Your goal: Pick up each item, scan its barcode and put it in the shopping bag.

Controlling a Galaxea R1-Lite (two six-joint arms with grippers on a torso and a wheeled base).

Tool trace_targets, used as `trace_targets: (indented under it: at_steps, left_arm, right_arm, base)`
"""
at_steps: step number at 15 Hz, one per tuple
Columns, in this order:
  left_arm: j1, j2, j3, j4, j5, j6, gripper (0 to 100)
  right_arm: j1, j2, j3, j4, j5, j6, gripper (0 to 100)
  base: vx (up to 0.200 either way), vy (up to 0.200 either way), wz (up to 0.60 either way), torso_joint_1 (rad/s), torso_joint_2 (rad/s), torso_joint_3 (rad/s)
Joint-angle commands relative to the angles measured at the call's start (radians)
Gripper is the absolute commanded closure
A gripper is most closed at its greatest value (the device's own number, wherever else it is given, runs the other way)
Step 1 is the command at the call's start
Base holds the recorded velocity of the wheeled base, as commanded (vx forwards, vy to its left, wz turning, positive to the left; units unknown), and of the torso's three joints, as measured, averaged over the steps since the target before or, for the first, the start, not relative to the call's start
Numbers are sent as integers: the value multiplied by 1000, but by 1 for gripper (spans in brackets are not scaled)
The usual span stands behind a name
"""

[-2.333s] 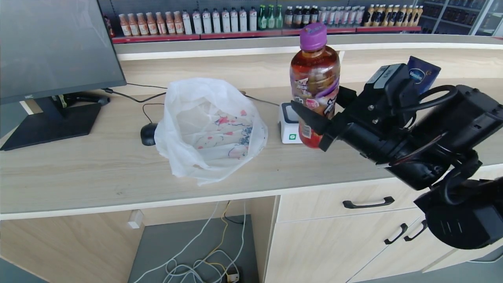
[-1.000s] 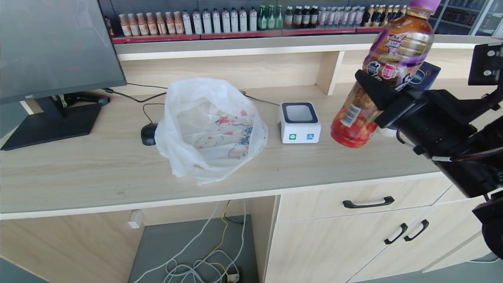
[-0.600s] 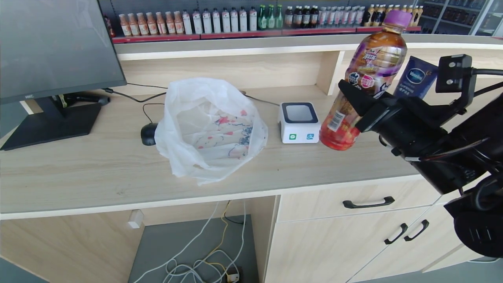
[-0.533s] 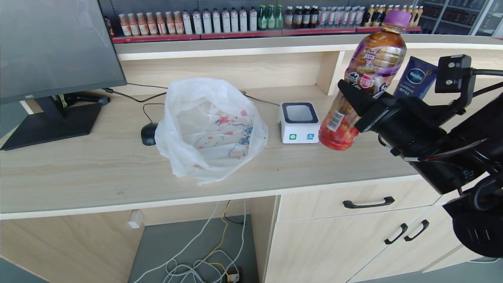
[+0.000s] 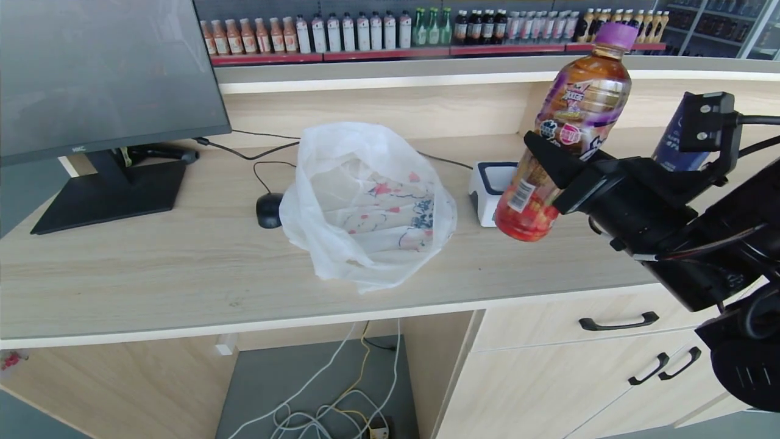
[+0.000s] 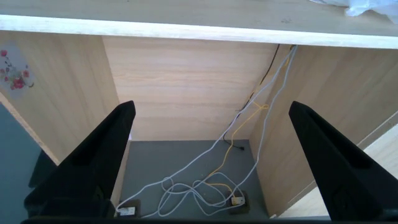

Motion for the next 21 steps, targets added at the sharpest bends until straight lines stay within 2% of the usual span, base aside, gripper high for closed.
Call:
trace_targets:
  at_steps: [1, 6, 9, 13, 15, 21]
  left_arm:
    - [1, 0, 0, 0, 1, -1, 0]
    - [-1, 0, 0, 0, 0, 4, 0]
    - [1, 0, 0, 0, 0, 6, 0]
    - [-1, 0, 0, 0, 0, 6, 0]
    - [1, 0, 0, 0, 0, 6, 0]
    - [1, 0, 0, 0, 0, 6, 0]
  right_arm:
    - [0, -13, 8, -3, 0, 0, 100]
    - [10, -28, 12, -14, 0, 17, 100]
    - [65, -27, 18, -16, -2, 17, 100]
    - [66, 15, -2, -23, 6, 28, 100]
    - [66, 69, -60, -25, 38, 28, 100]
    - [68, 199, -232, -37, 40, 51, 100]
  base:
    - [0, 200, 0, -7, -2, -2]
    - [0, 200, 0, 0, 2, 4]
    - [0, 0, 0, 0, 0, 0]
    - [0, 0, 0, 0, 0, 0]
    - [0, 0, 0, 0, 0, 0]
    - [0, 0, 0, 0, 0, 0]
